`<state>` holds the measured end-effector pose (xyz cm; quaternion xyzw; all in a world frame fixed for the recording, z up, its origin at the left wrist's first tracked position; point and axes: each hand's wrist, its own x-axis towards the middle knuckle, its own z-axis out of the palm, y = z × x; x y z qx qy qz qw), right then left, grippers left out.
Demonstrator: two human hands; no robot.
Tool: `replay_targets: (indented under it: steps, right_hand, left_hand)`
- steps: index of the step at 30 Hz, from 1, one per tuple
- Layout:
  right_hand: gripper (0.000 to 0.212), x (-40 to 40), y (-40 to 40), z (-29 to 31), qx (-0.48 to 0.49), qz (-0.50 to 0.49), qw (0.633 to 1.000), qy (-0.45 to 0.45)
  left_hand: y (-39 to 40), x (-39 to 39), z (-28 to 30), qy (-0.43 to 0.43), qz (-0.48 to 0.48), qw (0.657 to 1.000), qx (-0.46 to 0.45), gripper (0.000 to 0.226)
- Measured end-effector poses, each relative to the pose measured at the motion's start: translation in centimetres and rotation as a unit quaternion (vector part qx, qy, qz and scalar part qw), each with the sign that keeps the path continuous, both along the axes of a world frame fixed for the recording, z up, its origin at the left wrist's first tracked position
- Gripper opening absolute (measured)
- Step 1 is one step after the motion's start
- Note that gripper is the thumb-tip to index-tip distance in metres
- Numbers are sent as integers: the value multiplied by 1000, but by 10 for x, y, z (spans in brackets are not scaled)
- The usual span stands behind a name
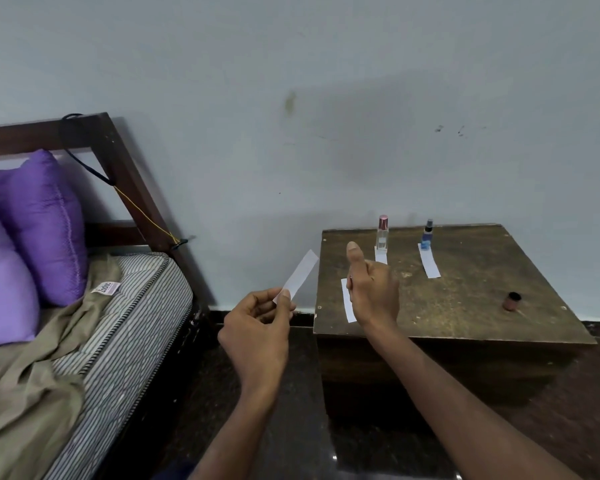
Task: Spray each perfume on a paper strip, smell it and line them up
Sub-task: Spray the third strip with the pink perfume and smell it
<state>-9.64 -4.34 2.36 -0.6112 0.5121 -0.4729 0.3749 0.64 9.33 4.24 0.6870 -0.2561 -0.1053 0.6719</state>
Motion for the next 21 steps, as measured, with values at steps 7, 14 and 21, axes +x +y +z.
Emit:
replay_targets:
  steps: [7, 14, 21]
  right_hand:
    - [98, 7, 0, 1, -26, -24, 999, 19]
    - [93, 7, 1, 1, -39, -12, 999, 20]
    - [72, 6, 1, 4, -52, 8, 998, 17]
  left_hand:
    - [3, 2, 1, -13, 0, 1000, -2, 6]
    - [3, 1, 2, -23, -7, 1000, -2, 5]
    - [4, 0, 2, -37, -12, 999, 1, 6]
